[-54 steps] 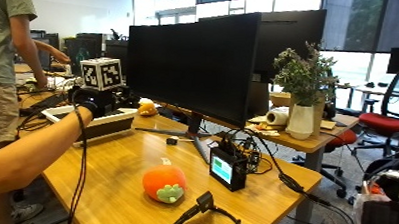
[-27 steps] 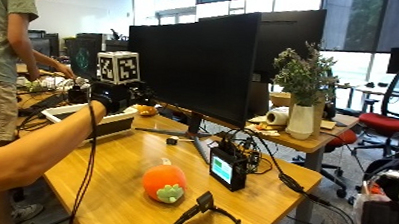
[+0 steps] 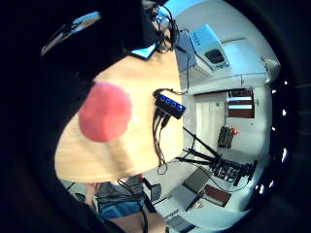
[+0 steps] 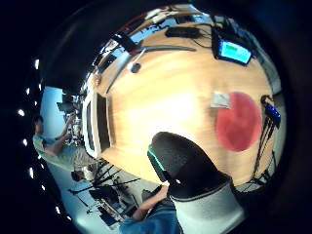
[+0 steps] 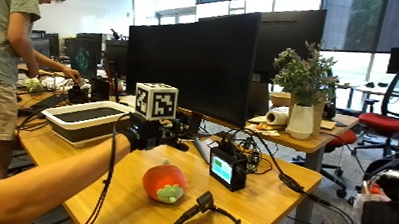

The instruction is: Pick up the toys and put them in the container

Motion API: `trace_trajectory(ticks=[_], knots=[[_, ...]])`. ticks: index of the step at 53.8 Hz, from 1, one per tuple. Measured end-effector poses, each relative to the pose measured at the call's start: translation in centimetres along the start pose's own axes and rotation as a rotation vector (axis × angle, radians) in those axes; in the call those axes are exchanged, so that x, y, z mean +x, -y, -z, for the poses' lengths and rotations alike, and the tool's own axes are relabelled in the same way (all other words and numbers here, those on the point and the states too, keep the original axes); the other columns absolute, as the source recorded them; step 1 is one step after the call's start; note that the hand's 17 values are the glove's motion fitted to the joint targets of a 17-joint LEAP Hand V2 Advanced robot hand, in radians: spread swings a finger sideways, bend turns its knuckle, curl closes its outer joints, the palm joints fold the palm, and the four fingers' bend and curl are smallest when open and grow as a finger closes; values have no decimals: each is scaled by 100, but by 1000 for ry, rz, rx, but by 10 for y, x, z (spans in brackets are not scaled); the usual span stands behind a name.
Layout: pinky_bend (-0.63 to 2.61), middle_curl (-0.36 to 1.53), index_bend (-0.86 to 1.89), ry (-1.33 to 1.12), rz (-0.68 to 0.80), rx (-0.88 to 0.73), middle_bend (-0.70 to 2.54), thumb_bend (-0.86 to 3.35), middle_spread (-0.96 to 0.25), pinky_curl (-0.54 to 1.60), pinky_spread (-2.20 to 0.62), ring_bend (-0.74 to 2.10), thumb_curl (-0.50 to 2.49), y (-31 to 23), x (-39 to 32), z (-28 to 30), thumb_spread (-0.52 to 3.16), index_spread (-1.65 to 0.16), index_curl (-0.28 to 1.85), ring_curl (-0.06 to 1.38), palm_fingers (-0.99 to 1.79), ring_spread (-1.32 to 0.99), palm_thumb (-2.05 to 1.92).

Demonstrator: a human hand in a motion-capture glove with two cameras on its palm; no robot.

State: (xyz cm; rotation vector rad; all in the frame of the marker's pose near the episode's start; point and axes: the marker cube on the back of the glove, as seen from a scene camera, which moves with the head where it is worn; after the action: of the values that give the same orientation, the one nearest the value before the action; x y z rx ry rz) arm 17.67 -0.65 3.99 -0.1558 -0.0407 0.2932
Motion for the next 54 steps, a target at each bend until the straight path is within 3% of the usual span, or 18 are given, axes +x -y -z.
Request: trace_trajectory(ticks=[14,33,44,53,54], knots=[[109,31,11,13,-58,-132,15,-4,-3,37,5,35,28,-3,47,-56,113,-29,23,24,-10,-6,-4],[140,27,0,28,-39,-288,12,-3,0,44,0,43,31,-1,51,-108,100,-27,13,28,-23,-4,-1],[151,24,-2,-46,-30,-212,11,-2,2,44,-5,58,34,-4,50,-121,97,-26,7,33,-24,-3,2],[141,29,5,-56,-27,-95,26,-1,0,40,-10,91,35,-5,52,-123,101,-29,4,41,1,-12,6],[146,27,1,-48,-26,-90,21,-3,1,42,-10,88,35,-5,52,-124,98,-28,4,40,-13,-11,4]])
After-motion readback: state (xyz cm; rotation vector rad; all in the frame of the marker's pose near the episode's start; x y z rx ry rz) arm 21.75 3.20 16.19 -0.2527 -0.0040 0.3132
